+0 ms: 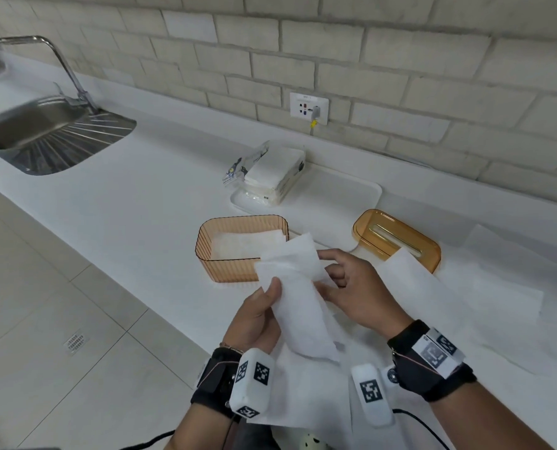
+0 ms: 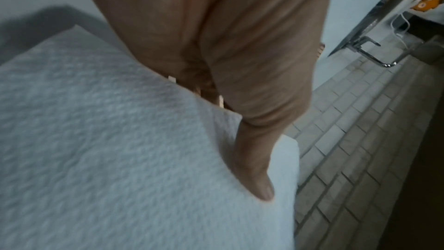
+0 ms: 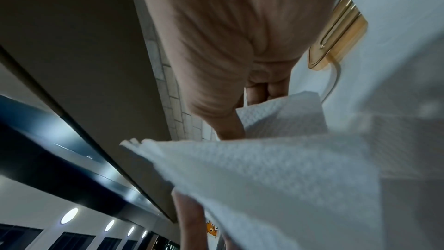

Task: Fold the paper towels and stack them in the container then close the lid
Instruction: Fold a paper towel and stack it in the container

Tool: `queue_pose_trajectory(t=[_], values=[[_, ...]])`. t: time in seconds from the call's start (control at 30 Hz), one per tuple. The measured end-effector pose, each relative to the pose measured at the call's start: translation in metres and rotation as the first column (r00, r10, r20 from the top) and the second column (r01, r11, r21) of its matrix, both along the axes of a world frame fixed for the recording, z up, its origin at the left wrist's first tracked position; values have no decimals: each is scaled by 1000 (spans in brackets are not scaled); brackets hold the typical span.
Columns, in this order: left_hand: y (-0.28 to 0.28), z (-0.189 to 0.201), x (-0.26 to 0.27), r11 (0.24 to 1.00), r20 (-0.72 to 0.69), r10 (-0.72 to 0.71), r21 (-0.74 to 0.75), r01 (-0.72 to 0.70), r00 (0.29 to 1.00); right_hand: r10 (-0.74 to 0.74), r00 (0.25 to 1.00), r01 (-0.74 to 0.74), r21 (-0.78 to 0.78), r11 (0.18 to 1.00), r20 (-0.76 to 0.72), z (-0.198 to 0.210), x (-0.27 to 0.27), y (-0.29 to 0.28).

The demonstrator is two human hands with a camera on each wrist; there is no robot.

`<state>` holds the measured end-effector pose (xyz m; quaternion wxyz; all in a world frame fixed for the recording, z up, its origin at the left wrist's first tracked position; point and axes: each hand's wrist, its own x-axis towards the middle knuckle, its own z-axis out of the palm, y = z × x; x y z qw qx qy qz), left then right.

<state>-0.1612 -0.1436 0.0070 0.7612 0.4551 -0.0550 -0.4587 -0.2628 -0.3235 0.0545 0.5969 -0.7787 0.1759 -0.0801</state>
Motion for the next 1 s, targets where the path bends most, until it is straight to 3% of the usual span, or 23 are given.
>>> queue_pose_trajectory(t=[0.13, 0.2, 0.27, 0.37, 0.47, 0.53, 0.63, 0.7, 0.77, 0.83, 0.87, 0.93, 1.0], values=[[-9, 11, 5, 999, 20, 45, -16, -44, 999, 53, 997, -56, -51, 997, -55, -8, -7, -3], [-5, 13, 10, 991, 14, 132, 10, -132, 991, 122, 976, -147, -128, 981, -180, -13, -12, -8], [4, 14, 20, 977, 19, 214, 13, -214, 977, 229, 904, -315, -201, 928, -361, -15, -20, -2], [18, 16, 39, 961, 78, 273, 22, -275, 959, 347, 748, -596, -344, 726, -566, -26, -25, 26], [26, 22, 53, 946, 139, 316, 27, -323, 938, 378, 694, -714, -517, 473, -613, -48, -23, 53], [28, 26, 57, 945, 147, 310, 57, -321, 939, 365, 684, -725, -528, 443, -632, -51, -15, 59], [25, 32, 50, 965, 167, 233, 84, -250, 958, 321, 613, -766, -442, 468, -722, -42, -4, 47], [21, 30, 44, 981, 142, 171, 69, -182, 975, 312, 567, -758, -335, 560, -762, -38, -1, 30], [18, 28, 35, 990, 99, 131, 43, -136, 986, 279, 656, -605, -268, 750, -701, -31, -4, 8], [16, 27, 23, 995, 49, 92, 18, -93, 994, 192, 840, -326, -188, 926, -508, -24, -12, -10], [15, 26, 18, 996, 24, 89, 7, -89, 996, 112, 902, -185, -139, 973, -418, -20, -16, -16], [8, 22, 12, 998, -45, 64, -5, -65, 997, -34, 953, 14, -69, 998, -300, -15, -21, -26], [-6, 16, 8, 999, -91, 4, 33, -1, 996, -85, 970, 77, -45, 996, -227, -11, -22, -32]])
